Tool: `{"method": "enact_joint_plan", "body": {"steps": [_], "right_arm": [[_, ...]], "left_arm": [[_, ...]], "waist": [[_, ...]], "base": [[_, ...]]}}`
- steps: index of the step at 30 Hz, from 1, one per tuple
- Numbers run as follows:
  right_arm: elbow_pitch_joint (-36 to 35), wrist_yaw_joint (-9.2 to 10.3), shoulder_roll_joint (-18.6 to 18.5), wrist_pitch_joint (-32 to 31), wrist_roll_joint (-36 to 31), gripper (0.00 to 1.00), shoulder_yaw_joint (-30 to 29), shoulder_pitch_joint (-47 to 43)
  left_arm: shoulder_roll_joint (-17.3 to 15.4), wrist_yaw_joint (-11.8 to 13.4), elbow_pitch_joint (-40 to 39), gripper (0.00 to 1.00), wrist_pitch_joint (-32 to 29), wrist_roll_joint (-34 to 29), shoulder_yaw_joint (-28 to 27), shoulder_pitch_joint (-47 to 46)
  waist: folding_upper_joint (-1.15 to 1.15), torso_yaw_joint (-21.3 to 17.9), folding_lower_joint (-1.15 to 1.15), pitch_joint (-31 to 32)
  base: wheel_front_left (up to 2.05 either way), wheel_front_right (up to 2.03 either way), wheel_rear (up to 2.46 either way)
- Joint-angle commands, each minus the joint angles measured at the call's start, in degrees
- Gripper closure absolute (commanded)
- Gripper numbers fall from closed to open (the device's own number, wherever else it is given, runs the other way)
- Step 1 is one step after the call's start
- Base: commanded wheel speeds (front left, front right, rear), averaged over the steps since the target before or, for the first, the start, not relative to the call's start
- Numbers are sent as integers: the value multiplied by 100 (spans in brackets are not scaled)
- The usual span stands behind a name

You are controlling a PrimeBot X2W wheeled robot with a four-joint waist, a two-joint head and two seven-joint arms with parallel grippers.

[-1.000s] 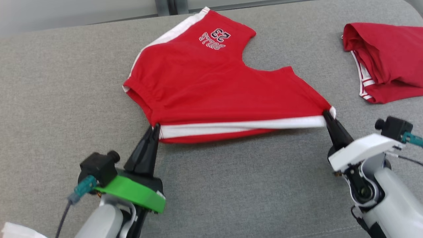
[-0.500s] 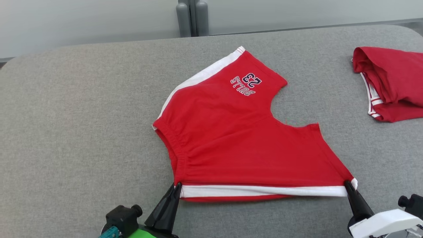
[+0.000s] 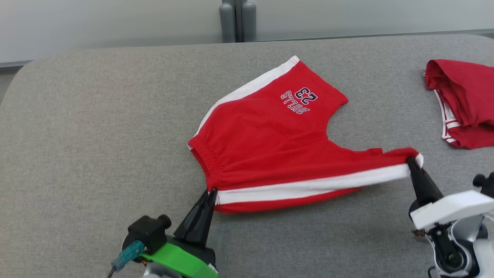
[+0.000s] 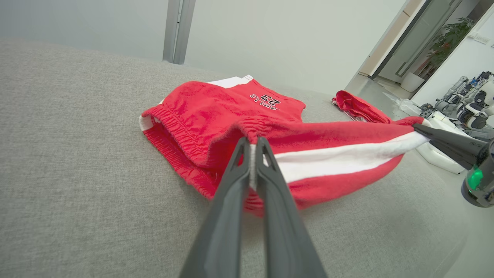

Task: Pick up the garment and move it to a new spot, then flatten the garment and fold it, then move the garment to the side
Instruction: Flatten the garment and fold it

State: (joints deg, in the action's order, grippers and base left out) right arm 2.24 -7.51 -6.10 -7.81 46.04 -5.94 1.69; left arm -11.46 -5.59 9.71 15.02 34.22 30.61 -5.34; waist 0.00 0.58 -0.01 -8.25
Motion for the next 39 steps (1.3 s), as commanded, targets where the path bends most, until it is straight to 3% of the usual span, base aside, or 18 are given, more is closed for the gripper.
{"method": "enact_joint_plan", "body": {"steps": [1,8,16,26,32,33,34,35,39], "right_arm": [[48,5,-32,-63,-94,100,-45,297],[692,4,-155,-372,-417,100,-74,1759],[2146,3,-274,-410,-879,100,-9,3547],[4101,4,-377,59,-1558,100,308,5332],[4999,4,-479,380,-1741,100,497,5924],[5092,4,-483,452,-1757,59,533,5996],[5182,4,-475,531,-1759,0,584,6067],[5263,4,-460,592,-1740,0,627,6098],[5498,4,-523,782,-1618,0,844,6110]], "left_arm": [[34,-44,34,100,18,-96,-29,-207],[279,-134,318,100,18,-76,1,-900],[667,-186,815,100,18,37,-175,-1712],[844,-192,1374,100,18,207,-2,-2570],[853,-194,1393,100,18,401,184,-2830],[853,-194,1409,85,18,416,215,-2858],[853,-194,1420,39,18,418,230,-2886],[853,-194,1430,0,18,420,237,-2897],[853,-194,1522,0,18,222,253,-2911]], "waist": [[0,87,1,-79],[0,357,1,-384],[0,796,1,-823],[0,1200,1,-1344],[0,1326,1,-1530],[0,1335,1,-1540],[0,1340,1,-1547],[0,1337,1,-1546],[0,1286,1,-1465]], "base": [[0,0,0],[0,0,0],[0,0,0],[0,0,0],[0,0,0],[0,0,0],[0,0,0],[0,0,0],[0,0,0]]}}
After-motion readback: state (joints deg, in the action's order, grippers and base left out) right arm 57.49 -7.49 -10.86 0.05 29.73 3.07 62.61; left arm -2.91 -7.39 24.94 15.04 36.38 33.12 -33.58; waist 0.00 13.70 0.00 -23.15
